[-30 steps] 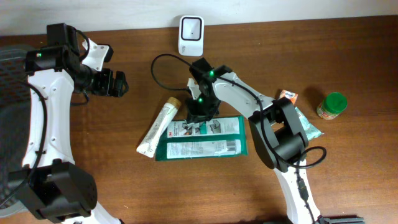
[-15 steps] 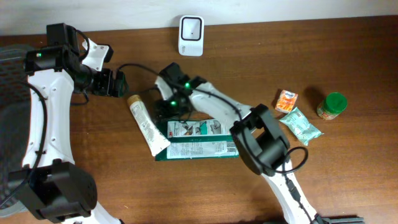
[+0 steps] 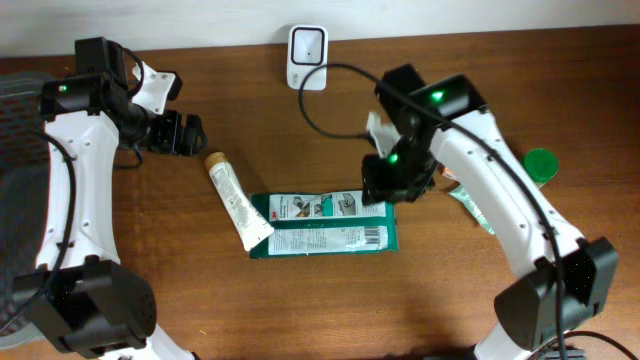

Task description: Scan the item barcode

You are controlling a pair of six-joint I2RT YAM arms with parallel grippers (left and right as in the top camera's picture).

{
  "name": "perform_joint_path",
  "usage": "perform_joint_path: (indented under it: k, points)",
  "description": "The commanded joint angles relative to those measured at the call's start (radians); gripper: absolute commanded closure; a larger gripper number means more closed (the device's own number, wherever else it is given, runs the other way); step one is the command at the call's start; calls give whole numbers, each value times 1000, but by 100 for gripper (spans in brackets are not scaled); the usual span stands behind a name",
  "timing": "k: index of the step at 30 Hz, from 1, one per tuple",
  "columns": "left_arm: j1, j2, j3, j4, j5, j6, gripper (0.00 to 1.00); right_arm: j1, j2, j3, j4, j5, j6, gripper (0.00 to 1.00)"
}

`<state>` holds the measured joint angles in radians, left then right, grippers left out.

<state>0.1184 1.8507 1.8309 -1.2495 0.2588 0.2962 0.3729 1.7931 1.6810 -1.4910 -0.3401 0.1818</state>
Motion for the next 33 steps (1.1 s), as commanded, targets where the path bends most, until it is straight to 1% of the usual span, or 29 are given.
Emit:
perform_joint_path:
  k: [1,3,5,7,10,14,17,18,19,20,23,25,27,29,30,31,33]
  points:
    - [3,-20,12,-2,14,12,1,0,-3,-158,55,-27,18,59]
    - [3,-20,12,-2,14,12,1,1,-3,-290,119,-57,18,59]
    - [3,-20,12,-2,14,12,1,1,-3,-363,153,-73,14,59]
    - [3,-20,12,-2,14,12,1,0,-3,-414,174,-74,14,59]
    - [3,-20,12,-2,14,12,1,0,-3,-483,294,-68,27,59]
    - [3,-20,12,-2,14,12,1,2,-3,-539,317,-67,60,59]
    - [3,-20,12,-2,14,12,1,2,-3,-636,431,-66,90,60]
    - [3,-20,12,-2,14,12,1,2,-3,-650,481,-46,114,59]
    - [3,-20,12,-2,14,12,1,0,-3,-650,522,34,175,59]
    - [3,-20,12,-1,14,12,1,-1,-3,-650,551,39,179,59]
    - [3,-20,12,-2,14,12,1,-2,-3,-649,570,38,179,59]
    - [3,-20,12,-2,14,12,1,-28,-3,-634,631,34,227,59]
    - [3,-20,12,-2,14,12,1,-68,-2,-627,730,3,256,60]
    - [3,-20,12,-2,14,12,1,-78,5,-627,898,5,282,60]
    - [3,-20,12,-2,14,12,1,-78,24,-627,1012,7,293,60]
    - [3,-20,12,-2,14,12,1,-78,66,-627,1127,12,307,60]
    - [3,-20,12,-1,14,12,1,-78,166,-627,1274,-10,344,60]
